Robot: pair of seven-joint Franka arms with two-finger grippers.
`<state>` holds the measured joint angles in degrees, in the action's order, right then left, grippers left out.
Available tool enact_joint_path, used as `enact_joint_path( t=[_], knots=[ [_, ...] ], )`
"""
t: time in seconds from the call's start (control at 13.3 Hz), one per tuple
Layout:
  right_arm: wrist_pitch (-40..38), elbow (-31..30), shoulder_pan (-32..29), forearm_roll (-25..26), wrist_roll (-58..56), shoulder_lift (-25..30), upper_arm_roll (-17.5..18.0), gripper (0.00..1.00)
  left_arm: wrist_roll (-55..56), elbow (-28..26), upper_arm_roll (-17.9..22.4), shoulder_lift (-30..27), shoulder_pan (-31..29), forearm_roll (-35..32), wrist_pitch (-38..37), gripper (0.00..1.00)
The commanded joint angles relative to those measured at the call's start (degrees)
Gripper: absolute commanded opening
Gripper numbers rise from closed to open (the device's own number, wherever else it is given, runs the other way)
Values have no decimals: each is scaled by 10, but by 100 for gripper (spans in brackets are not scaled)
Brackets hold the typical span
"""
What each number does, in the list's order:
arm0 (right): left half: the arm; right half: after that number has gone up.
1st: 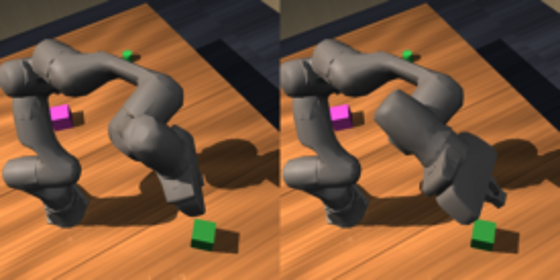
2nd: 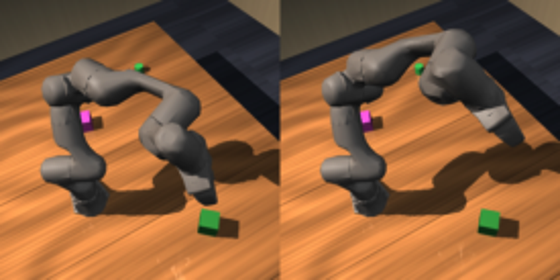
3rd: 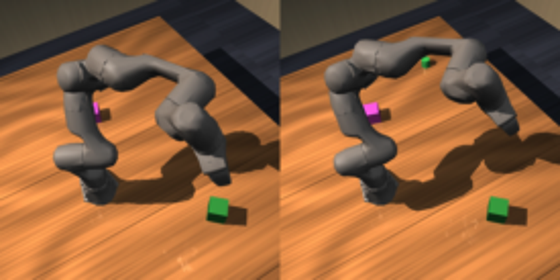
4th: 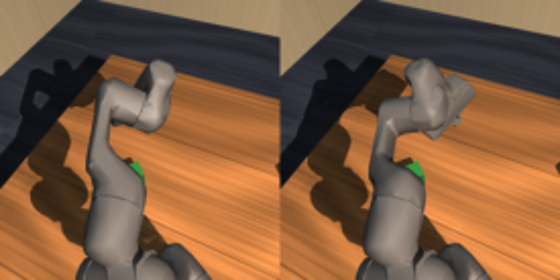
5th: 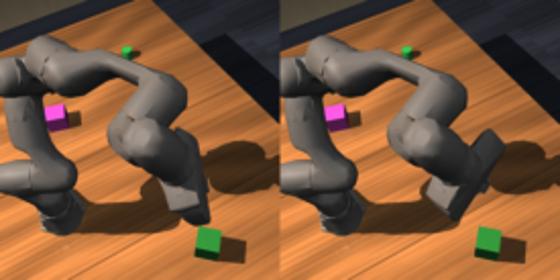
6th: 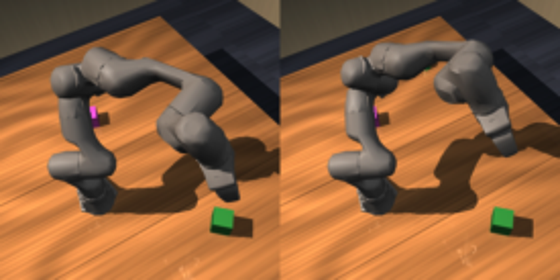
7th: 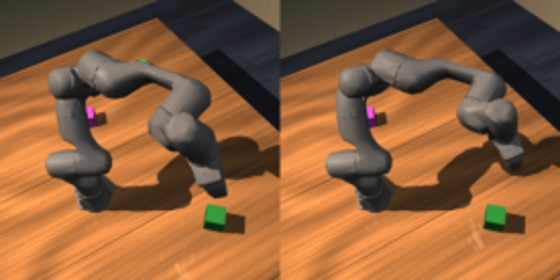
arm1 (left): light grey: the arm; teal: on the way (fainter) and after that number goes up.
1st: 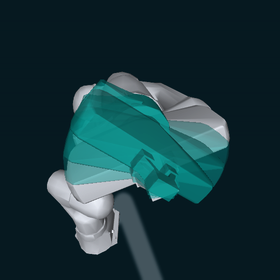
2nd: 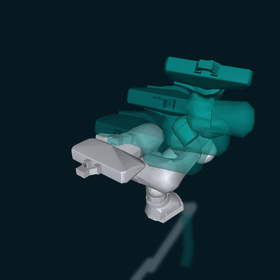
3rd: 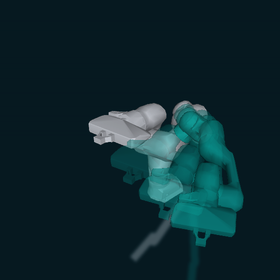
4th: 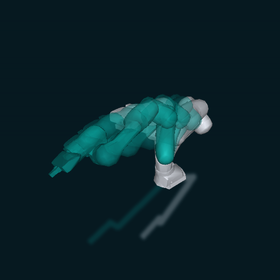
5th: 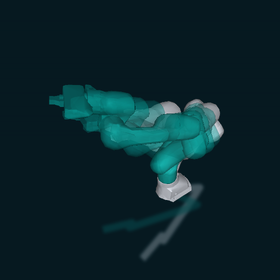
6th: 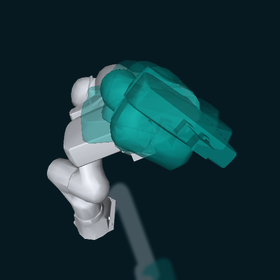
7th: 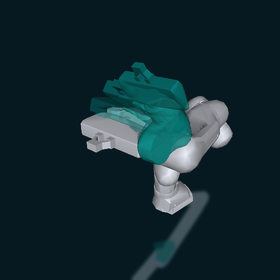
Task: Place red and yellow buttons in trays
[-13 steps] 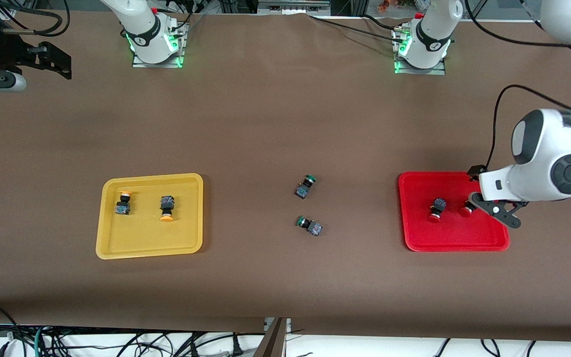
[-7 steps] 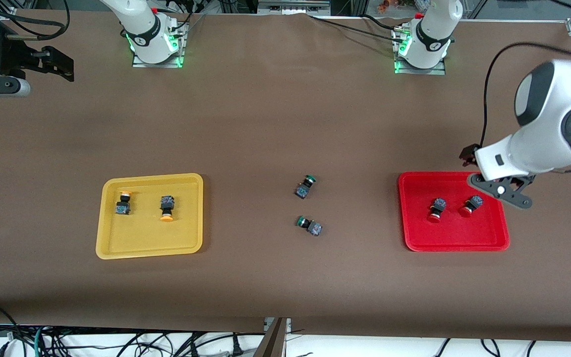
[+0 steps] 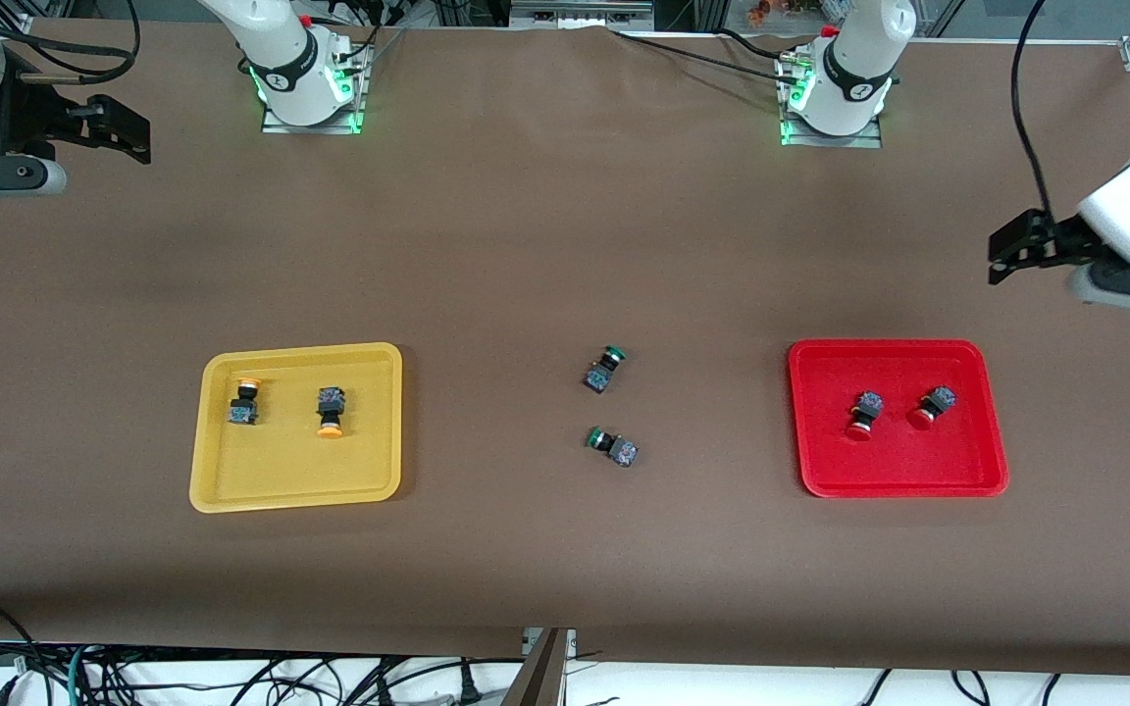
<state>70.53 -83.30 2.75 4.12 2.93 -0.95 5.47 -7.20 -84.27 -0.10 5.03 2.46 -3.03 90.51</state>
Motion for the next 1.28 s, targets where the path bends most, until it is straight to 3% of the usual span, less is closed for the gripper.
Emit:
enact_joint_path(
  t=[0.0, 0.15, 0.3, 1.21],
  knots=[
    [5, 3, -3, -8, -10, -1, 3, 100, 23, -38, 23, -39, 19, 8, 16, 100],
    [0, 14, -3, -9, -12, -8, 3, 100, 25, -69, 20, -69, 18, 7, 25, 100],
    [0, 16, -3, -9, -12, -9, 2, 100, 19, -44, 21, -56, 18, 7, 20, 100],
    [1, 16, -6, -9, -9, -9, 1, 100, 22, -29, 26, -53, 18, 14, -5, 100]
  ],
)
